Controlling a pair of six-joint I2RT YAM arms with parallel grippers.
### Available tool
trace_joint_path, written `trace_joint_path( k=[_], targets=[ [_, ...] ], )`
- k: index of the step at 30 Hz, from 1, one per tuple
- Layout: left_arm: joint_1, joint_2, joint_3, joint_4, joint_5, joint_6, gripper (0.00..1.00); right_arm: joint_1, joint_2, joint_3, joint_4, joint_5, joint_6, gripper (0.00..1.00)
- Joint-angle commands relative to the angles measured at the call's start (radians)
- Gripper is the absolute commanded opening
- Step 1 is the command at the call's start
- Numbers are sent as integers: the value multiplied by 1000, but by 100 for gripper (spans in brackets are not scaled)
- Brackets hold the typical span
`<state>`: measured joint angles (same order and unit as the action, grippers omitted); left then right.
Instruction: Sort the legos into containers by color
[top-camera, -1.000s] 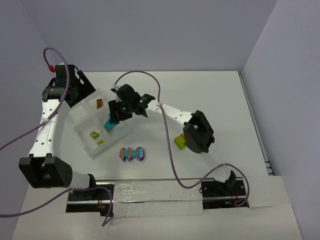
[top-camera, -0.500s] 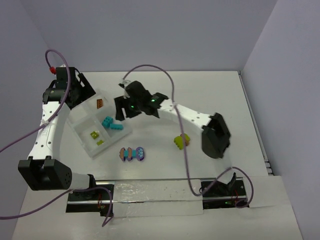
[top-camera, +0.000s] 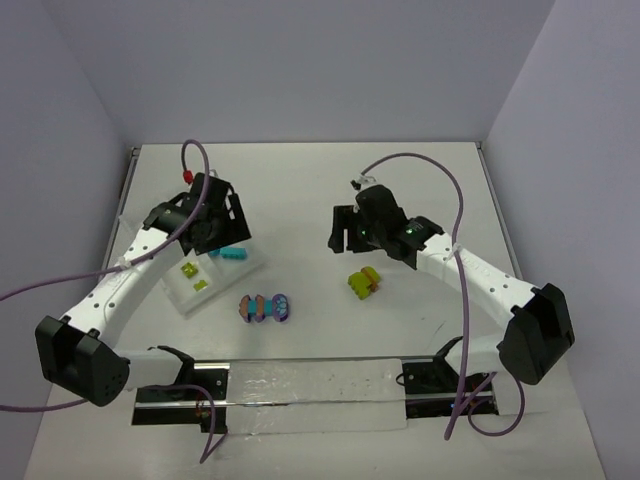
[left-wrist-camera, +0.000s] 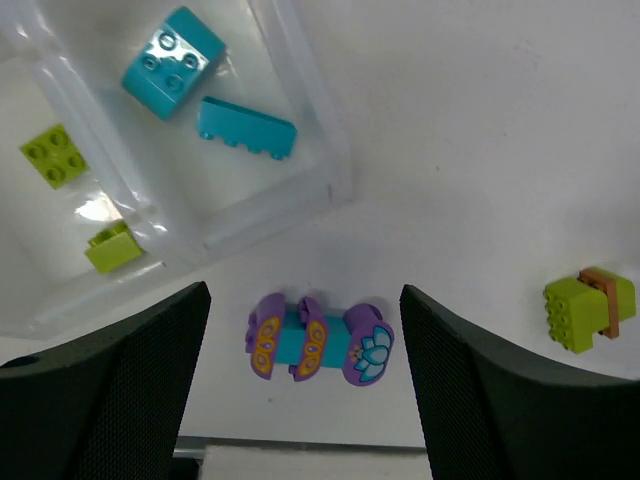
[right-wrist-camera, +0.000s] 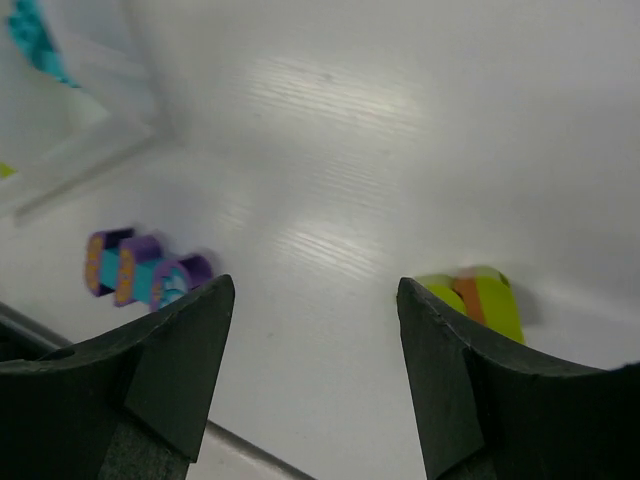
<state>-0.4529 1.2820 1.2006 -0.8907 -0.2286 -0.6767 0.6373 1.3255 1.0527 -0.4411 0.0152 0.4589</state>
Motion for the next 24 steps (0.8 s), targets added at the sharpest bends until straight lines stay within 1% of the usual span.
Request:
trace_joint_path(
  k=[1,2,4,6,10,14,16,19,22,24],
  targets=[
    [-107,55,37,23,-18,-99,84,-125,-76,-116,-67,84,96,74],
    [-121,71,48,23,-22,-102,84,-140,-81,-129,-76,94,101,75],
    [-144,101,75,34,-26,-104,84,-160,-80,-162,-105,103,107,82],
    [-160,139,110,45,-18,-101,84,-164,-66,-186,-119,93,121,84],
    [-167,161,135,58,-8,-95,84,-165,-46,-234,-96,29,142,84],
    [-168,166,136,60,-11,-93,84,-165,-14,-264,-25,-42,112,86],
    [-168,168,136,56,-15,-89,84,-164,10,-268,5,-98,83,90],
    [-168,168,137,58,-18,-87,84,-160,68,-265,25,-152,59,91],
    [-168,172,140,59,-18,-86,84,-156,90,-264,41,-197,46,91],
    [-168,179,145,60,-18,-82,84,-127,103,-253,44,-213,42,91]
  ],
)
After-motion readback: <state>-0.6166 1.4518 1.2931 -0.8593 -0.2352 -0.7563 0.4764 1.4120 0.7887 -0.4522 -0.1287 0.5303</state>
